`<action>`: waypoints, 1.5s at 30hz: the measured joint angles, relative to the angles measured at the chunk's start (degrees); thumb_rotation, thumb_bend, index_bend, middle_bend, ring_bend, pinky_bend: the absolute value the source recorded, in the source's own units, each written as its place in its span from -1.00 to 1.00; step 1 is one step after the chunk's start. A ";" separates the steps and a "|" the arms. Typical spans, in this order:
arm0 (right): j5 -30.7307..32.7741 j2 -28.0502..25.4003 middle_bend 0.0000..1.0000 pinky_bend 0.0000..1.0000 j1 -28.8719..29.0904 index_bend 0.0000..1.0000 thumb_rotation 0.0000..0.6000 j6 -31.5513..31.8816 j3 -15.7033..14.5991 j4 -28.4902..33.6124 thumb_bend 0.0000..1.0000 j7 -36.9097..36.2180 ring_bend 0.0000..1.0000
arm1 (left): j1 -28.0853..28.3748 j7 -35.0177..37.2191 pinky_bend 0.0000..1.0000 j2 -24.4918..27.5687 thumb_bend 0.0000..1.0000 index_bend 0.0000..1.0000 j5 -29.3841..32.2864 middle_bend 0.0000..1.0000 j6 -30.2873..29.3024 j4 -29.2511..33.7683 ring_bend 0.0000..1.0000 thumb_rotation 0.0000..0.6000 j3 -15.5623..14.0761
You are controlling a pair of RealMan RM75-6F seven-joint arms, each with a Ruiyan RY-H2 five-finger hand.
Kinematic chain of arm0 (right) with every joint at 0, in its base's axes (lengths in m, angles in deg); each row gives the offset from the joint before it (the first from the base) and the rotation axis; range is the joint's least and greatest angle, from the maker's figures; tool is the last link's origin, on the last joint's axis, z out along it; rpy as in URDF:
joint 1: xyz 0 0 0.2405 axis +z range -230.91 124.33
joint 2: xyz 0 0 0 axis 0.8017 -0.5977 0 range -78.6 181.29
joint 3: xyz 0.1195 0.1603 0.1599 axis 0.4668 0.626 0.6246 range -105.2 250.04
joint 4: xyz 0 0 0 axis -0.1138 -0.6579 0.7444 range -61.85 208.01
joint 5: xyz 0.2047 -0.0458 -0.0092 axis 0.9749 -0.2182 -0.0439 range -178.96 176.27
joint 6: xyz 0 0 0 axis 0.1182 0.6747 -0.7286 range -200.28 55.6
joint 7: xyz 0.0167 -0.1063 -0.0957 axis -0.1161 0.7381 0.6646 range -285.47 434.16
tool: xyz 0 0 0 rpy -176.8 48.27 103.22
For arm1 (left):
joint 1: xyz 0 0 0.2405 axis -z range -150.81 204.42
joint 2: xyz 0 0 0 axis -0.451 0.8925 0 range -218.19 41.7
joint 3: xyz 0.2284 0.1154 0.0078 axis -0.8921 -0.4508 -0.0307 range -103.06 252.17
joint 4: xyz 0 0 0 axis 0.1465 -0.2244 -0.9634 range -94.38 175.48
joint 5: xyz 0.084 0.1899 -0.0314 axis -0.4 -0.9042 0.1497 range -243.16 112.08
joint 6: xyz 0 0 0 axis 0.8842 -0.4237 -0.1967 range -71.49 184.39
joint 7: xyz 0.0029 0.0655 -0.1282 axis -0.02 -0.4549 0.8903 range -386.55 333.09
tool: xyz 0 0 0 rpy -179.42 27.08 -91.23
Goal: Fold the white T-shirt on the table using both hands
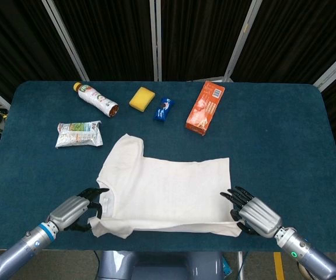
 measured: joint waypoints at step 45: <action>25.80 13.33 -0.89 -1.00 12.93 0.43 1.00 -21.95 16.20 -17.58 -0.20 3.19 -1.00 | 15.31 -15.60 -1.00 -12.00 0.17 0.48 33.96 -1.00 14.31 -16.87 -1.00 1.00 16.46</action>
